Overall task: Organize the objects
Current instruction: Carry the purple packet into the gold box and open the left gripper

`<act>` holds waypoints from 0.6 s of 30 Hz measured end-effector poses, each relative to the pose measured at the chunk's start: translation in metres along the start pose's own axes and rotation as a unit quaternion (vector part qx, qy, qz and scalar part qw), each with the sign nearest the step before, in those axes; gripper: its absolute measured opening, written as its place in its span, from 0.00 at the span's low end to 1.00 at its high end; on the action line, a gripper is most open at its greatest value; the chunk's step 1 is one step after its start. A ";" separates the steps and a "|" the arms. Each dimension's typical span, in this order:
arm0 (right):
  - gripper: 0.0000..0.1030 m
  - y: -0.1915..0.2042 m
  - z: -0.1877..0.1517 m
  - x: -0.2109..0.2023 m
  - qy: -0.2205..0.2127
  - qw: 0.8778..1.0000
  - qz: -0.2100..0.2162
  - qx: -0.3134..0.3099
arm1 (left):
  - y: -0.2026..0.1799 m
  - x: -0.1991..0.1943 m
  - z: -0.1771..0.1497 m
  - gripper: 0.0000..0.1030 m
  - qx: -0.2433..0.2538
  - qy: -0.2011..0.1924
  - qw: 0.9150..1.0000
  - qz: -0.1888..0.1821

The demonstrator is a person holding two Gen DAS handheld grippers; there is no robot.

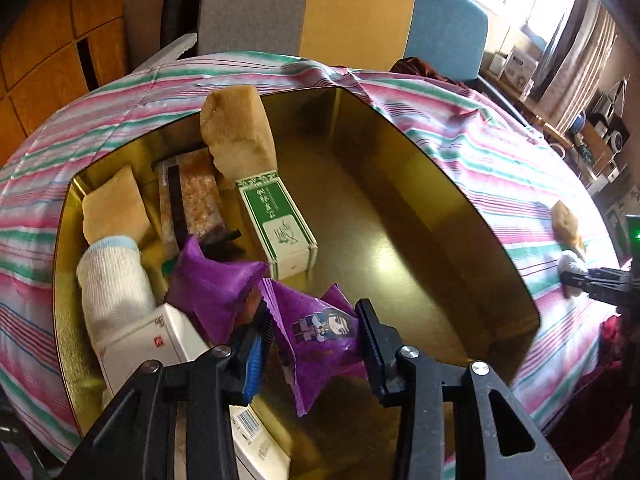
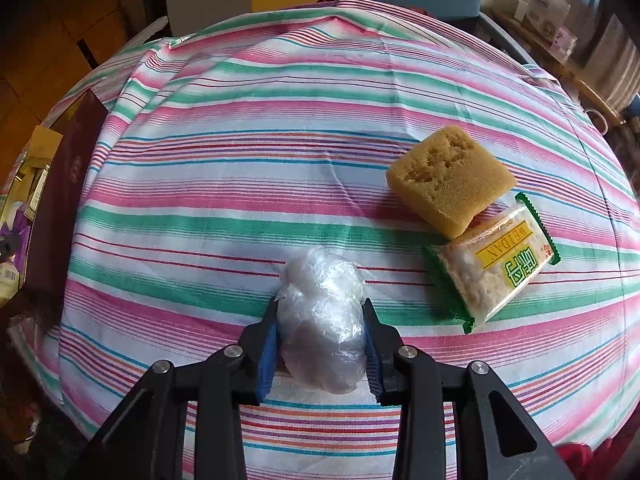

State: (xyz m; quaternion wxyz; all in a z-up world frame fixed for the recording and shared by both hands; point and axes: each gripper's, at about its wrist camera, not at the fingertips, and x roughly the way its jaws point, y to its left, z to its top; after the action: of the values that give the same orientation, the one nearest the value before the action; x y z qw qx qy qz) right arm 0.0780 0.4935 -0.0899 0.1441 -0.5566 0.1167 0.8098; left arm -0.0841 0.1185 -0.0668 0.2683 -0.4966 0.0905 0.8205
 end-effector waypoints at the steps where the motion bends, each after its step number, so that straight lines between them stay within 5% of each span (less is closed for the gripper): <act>1: 0.36 0.000 0.000 0.000 0.000 1.000 0.000 0.000 | 0.000 0.002 0.001 0.40 0.003 0.002 1.000 0.003; 18: 0.37 0.003 0.000 0.001 0.000 1.000 0.000 0.001 | 0.003 -0.013 0.003 0.43 0.007 -0.042 0.997 0.058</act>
State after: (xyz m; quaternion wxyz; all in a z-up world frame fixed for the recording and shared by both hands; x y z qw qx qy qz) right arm 0.0765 0.4903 -0.0913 0.1448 -0.5566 0.1175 0.8096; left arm -0.0833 0.1123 -0.0549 0.2276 -0.4540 0.1133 0.8539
